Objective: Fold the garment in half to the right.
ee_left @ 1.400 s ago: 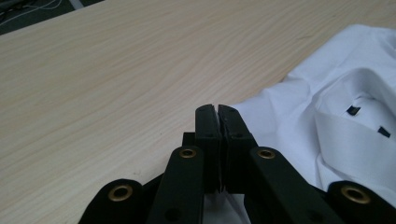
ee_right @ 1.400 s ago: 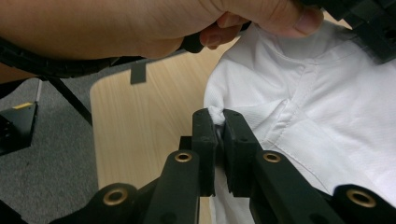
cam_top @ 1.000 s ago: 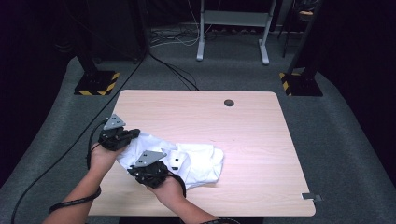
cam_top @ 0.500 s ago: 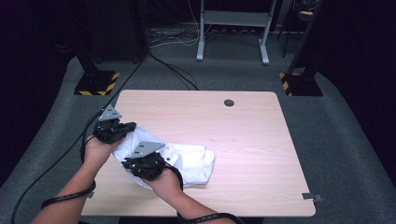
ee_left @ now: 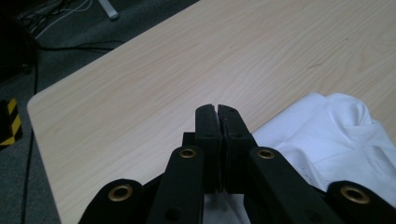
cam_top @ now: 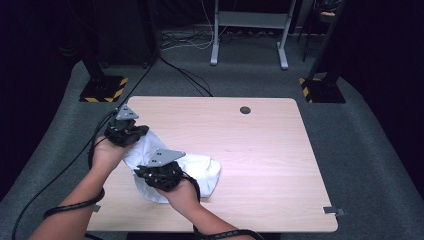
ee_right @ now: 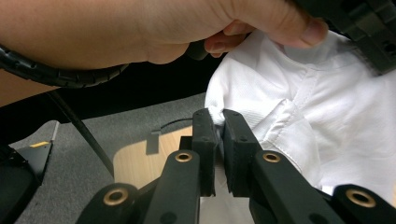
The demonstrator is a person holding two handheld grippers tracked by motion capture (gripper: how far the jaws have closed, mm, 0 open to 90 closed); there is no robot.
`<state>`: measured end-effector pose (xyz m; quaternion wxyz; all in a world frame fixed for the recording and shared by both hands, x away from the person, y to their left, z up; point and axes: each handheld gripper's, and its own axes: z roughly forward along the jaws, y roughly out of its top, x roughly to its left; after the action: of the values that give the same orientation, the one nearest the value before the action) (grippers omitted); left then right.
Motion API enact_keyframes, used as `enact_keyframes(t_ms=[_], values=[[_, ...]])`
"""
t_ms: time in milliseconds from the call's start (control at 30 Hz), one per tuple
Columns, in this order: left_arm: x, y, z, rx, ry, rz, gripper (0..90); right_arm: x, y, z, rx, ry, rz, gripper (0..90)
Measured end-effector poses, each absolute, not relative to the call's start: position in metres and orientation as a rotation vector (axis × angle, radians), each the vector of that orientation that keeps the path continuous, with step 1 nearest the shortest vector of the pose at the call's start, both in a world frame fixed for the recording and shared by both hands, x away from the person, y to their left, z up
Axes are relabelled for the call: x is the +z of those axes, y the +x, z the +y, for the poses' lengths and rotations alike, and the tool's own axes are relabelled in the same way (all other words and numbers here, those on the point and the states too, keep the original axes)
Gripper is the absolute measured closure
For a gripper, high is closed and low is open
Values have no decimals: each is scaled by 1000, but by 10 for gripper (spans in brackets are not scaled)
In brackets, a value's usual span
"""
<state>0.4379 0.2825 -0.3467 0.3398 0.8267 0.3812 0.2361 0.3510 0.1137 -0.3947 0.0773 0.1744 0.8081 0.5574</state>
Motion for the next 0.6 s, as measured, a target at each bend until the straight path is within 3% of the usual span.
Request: enact_keyframes(t_ms=[600], values=[[-360,444,249,581,2175,972,875,-407,349,80,1704,588,2379,847]])
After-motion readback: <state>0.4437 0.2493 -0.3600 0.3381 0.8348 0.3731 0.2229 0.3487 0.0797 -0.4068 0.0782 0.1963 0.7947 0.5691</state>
